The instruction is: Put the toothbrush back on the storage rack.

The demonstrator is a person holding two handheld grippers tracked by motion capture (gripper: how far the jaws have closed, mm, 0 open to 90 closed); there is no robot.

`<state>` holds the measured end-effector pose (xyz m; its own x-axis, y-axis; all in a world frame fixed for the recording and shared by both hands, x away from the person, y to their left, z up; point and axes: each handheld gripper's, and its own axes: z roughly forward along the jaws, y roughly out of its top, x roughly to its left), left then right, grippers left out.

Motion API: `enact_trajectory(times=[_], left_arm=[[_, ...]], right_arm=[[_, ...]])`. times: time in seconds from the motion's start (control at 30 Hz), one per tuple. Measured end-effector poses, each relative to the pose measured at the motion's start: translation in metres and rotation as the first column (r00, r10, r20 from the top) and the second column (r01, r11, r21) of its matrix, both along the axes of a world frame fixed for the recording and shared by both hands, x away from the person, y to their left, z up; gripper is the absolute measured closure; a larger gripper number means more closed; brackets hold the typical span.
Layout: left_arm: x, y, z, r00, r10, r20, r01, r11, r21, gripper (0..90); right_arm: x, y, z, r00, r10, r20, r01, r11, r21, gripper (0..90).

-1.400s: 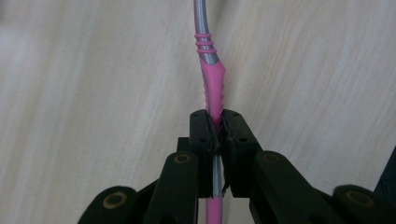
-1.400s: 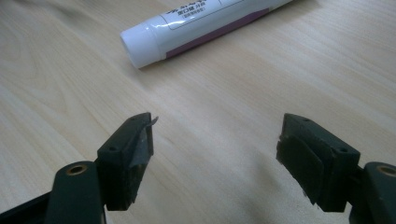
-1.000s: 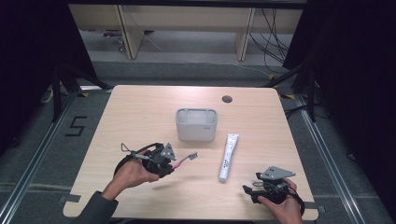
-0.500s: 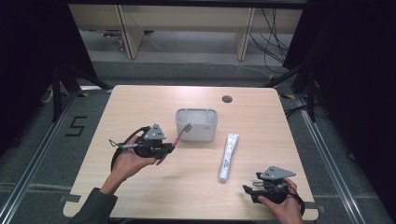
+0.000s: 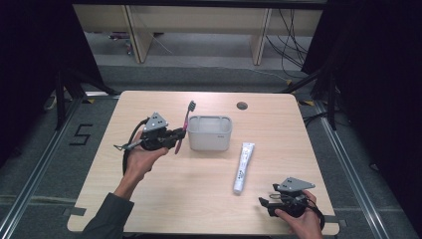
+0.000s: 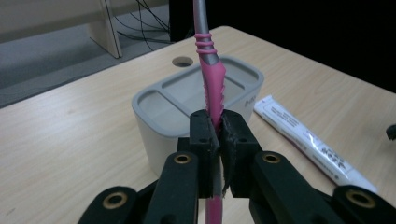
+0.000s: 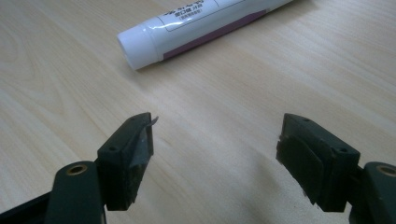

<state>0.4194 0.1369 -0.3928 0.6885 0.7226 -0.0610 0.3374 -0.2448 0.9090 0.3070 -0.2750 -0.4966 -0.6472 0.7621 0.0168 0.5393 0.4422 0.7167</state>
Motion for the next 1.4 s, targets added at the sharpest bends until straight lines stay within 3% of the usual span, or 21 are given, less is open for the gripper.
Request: enact_trajectory(times=[0.03, 0.2, 0.33, 0.7, 0.73, 1.0, 1.23, 1.4], left_arm=[[0.003, -0.002, 0.003, 0.9995, 0.023, 0.021, -0.023, 0.9996, -0.015, 83.2], [0.011, -0.005, 0.008, 0.9986, 0.043, 0.031, -0.041, 0.9973, -0.062, 83.2], [0.019, -0.008, 0.013, 0.9971, 0.065, 0.040, -0.062, 0.9946, -0.084, 83.2], [0.036, -0.017, 0.021, 0.9902, 0.123, 0.065, -0.114, 0.9843, -0.135, 83.2], [0.040, -0.019, 0.022, 0.9888, 0.133, 0.068, -0.124, 0.9837, -0.131, 83.2], [0.057, -0.029, 0.020, 0.9823, 0.168, 0.083, -0.154, 0.9754, -0.158, 83.2], [0.070, -0.032, 0.012, 0.9775, 0.198, 0.072, -0.185, 0.9688, -0.166, 83.2], [0.073, -0.037, 0.006, 0.9767, 0.201, 0.075, -0.187, 0.9687, -0.163, 83.2]], right_arm=[[-0.001, 0.001, 0.000, 0.9997, -0.014, -0.018, 0.014, 1.000, 0.009, 27.3], [-0.002, 0.002, 0.000, 0.9993, -0.023, -0.029, 0.024, 1.000, 0.016, 27.3], [-0.001, 0.001, 0.000, 1.0000, -0.008, -0.005, 0.008, 1.000, 0.002, 27.3], [0.000, 0.001, -0.001, 1.0000, 0.001, -0.002, -0.001, 1.000, 0.008, 27.3], [0.001, 0.000, -0.001, 0.9997, 0.017, 0.018, -0.017, 1.000, -0.006, 27.3], [0.000, 0.000, 0.000, 1.0000, 0.001, -0.001, -0.001, 1.000, 0.004, 27.3], [0.000, 0.000, 0.000, 1.0000, 0.003, -0.007, -0.003, 1.000, 0.007, 27.3], [-0.001, 0.000, 0.000, 0.9999, 0.000, -0.013, 0.000, 1.000, 0.007, 27.3]])
